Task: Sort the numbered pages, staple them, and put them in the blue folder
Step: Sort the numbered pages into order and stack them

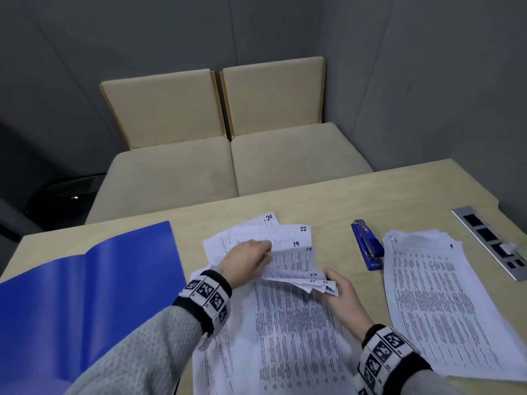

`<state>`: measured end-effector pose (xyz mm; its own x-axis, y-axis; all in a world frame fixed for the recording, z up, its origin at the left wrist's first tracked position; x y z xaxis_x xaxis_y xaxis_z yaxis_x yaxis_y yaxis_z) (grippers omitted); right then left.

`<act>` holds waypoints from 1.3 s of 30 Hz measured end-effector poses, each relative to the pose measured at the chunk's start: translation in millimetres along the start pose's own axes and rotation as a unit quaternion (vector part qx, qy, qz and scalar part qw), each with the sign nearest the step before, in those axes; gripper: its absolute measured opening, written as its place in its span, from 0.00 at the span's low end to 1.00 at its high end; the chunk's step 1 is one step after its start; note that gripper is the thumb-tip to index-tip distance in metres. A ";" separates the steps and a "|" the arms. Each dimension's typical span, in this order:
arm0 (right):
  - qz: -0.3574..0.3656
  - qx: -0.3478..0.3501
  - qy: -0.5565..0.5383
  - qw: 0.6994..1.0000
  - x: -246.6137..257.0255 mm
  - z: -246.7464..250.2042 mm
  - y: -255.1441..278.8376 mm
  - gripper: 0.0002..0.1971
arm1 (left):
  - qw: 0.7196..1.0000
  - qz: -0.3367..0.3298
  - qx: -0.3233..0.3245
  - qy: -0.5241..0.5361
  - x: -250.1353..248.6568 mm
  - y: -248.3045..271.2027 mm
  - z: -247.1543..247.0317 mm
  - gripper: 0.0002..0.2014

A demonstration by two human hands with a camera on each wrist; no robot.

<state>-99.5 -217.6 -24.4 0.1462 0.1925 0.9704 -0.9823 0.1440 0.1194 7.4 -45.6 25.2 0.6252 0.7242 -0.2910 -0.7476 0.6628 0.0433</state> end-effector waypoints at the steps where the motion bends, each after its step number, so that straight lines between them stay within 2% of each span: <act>1: -0.003 -0.005 -0.002 1.000 -1.3 0.4 -0.1 0.05 | 0.999 -0.015 -0.035 -0.021 -3.1 5.3 10.3 0.07; 2: -0.006 -0.009 -0.011 1.000 -1.7 0.8 -0.2 0.04 | 0.996 -0.029 -0.067 -0.053 -5.0 10.6 20.3 0.04; 4: -0.007 -0.019 -0.050 0.999 1.6 1.6 0.6 0.02 | 0.986 -0.025 -0.139 -0.086 -5.3 21.9 45.7 0.17; 6: -0.022 -0.023 -0.105 0.994 6.0 2.1 1.7 0.07 | 0.974 0.012 -0.216 -0.072 2.8 32.1 81.7 0.23; 10: -0.057 0.006 -0.164 0.985 13.9 7.8 1.7 0.08 | 0.920 0.082 -0.383 0.003 16.5 59.2 172.1 0.14; 13: -0.077 0.049 -0.172 0.981 18.2 16.1 1.1 0.12 | 0.890 0.108 -0.428 0.117 40.2 64.8 213.8 0.05; 14: -0.079 0.057 -0.184 0.978 22.1 19.3 0.8 0.11 | 0.886 0.116 -0.422 0.153 50.6 62.9 221.5 0.03; 16: -0.084 0.076 -0.225 0.968 30.7 25.1 -0.3 0.04 | 0.890 0.124 -0.383 0.216 66.5 56.2 227.4 0.06; 19: -0.090 0.128 -0.276 0.948 48.9 31.5 -3.0 0.10 | 0.920 0.112 -0.285 0.244 75.6 43.1 218.1 0.05; 23: -0.057 0.151 -0.260 0.952 72.2 30.1 -9.6 0.12 | 0.961 0.102 -0.084 0.244 76.6 19.4 162.2 0.07; 25: -0.050 0.143 -0.232 0.961 75.3 19.8 -11.6 0.13 | 0.970 0.088 0.007 0.226 69.2 10.6 123.1 0.13; 27: -0.059 0.110 -0.204 0.971 68.3 8.8 -12.7 0.11 | 0.970 0.052 0.074 0.225 50.4 6.3 85.2 0.07; 30: -0.060 0.054 -0.132 0.988 46.2 -3.2 -15.4 0.12 | 0.968 0.028 0.130 0.214 28.9 4.9 37.1 0.06; 32: -0.048 0.053 -0.105 0.992 36.4 -10.7 -13.6 0.11 | 0.963 0.037 0.171 0.204 24.6 6.5 9.9 0.09; 34: -0.045 0.047 -0.104 0.992 29.1 -15.5 -9.5 0.05 | 0.949 0.068 0.210 0.223 25.4 4.9 -12.0 0.15; 36: -0.042 0.027 -0.104 0.993 22.2 -15.9 -6.1 0.04 | 0.943 0.137 0.168 0.252 33.2 -4.1 -16.4 0.21; 37: -0.041 0.021 -0.103 0.994 17.7 -15.8 -5.0 0.06 | 0.951 0.167 0.107 0.236 41.4 -12.1 -14.3 0.21; 39: -0.048 0.018 -0.105 0.993 12.2 -15.6 -3.0 0.07 | 0.974 0.187 0.008 0.125 53.0 -28.0 -9.7 0.16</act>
<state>-93.0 -200.5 -16.1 0.2164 -0.0282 0.9759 -0.9690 0.1160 0.2183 59.2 -27.7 -0.7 0.2335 0.8478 -0.4761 -0.9081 0.3652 0.2049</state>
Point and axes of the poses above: each hand's wrist, its own y-axis away from the middle knuckle, its own z-axis out of the back of the hand, x = y × z, the point moved 7 cm from there along -y, towards the middle knuckle, and after that the axes turned 5 degrees about z, right-handed, at the moved point
